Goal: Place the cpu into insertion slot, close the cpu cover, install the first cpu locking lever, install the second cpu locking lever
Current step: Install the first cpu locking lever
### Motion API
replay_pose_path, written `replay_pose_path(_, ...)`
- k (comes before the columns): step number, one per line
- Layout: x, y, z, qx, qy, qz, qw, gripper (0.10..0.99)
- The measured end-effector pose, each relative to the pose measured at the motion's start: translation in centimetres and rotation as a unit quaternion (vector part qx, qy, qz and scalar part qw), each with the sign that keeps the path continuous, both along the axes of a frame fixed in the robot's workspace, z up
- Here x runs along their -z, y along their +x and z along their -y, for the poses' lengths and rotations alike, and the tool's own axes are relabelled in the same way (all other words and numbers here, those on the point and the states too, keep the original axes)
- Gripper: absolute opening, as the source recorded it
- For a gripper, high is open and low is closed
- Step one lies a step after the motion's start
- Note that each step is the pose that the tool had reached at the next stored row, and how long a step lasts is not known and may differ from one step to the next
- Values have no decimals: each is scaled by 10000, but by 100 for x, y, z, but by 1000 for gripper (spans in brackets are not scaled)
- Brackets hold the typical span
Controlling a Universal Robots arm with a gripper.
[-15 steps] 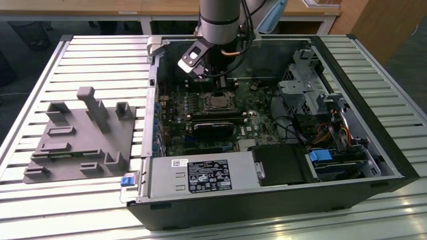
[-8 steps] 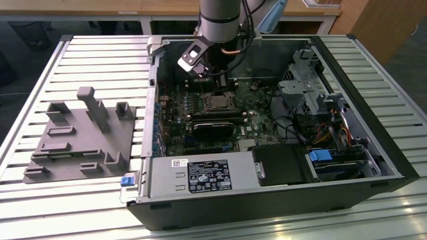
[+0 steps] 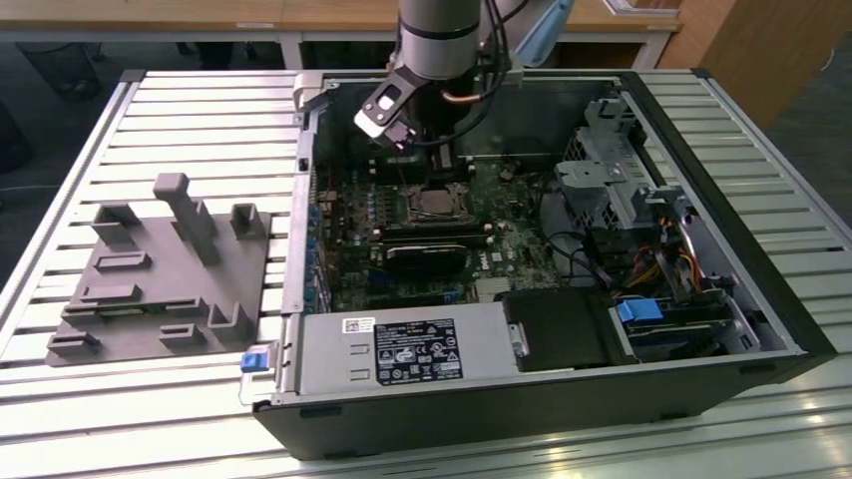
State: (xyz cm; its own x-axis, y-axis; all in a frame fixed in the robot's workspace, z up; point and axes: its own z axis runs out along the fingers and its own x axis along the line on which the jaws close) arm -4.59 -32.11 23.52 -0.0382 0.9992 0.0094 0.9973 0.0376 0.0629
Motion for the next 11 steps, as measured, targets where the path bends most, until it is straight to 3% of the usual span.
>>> replay_pose_path(4, -68, 0, 0, 0, 0, 0, 10000, 106)
replay_pose_path(11, -285, 0, 0, 0, -1, 0, 10000, 106)
